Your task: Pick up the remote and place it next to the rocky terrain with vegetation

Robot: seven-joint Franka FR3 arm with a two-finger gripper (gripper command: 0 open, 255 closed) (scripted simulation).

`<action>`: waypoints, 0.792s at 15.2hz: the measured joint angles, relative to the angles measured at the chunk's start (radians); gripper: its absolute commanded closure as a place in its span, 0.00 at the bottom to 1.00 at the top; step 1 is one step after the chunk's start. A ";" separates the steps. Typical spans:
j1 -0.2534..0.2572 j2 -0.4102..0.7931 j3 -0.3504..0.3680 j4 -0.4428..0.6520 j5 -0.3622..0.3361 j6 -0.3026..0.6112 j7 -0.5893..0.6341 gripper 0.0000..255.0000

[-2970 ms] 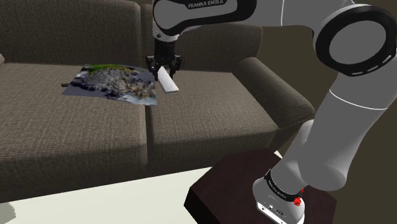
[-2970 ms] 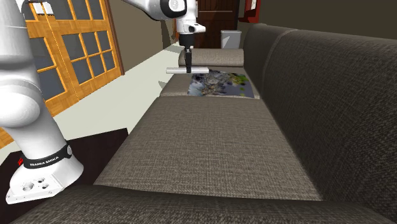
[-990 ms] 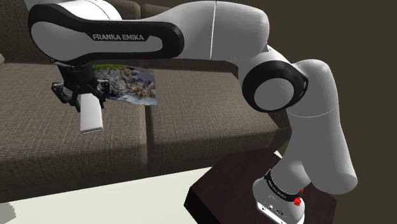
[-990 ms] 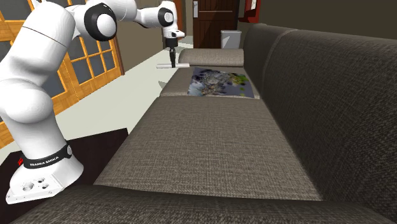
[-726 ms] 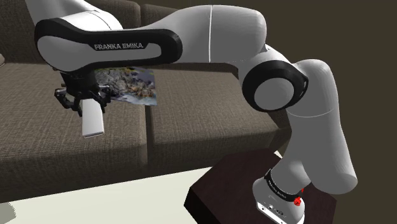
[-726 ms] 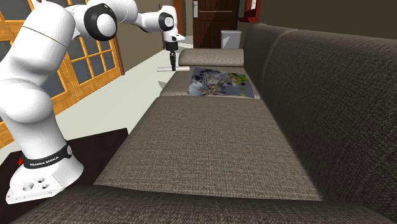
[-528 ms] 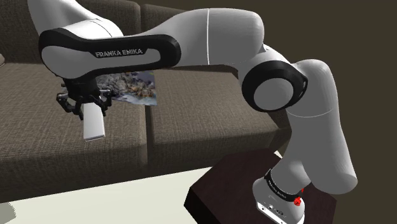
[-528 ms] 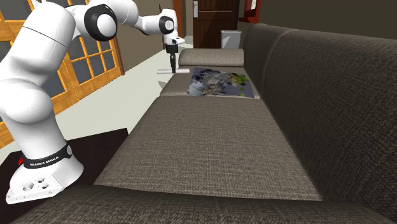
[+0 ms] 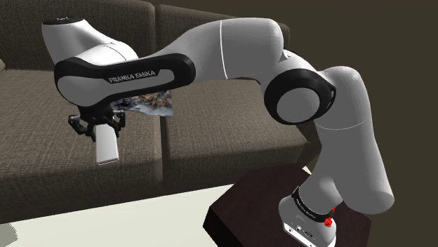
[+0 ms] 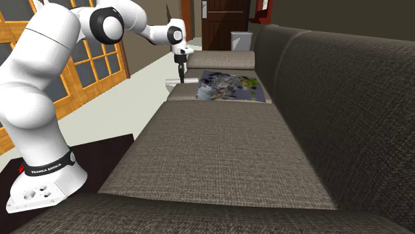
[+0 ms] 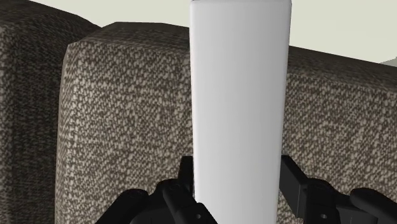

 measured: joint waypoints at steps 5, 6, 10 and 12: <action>0.000 0.006 0.000 -0.016 -0.001 0.022 0.001 1.00; -0.001 0.006 0.000 -0.017 -0.001 0.023 0.001 1.00; -0.001 0.006 0.000 -0.017 -0.001 0.023 0.001 0.00; -0.001 0.006 0.000 -0.017 -0.001 0.023 0.001 0.00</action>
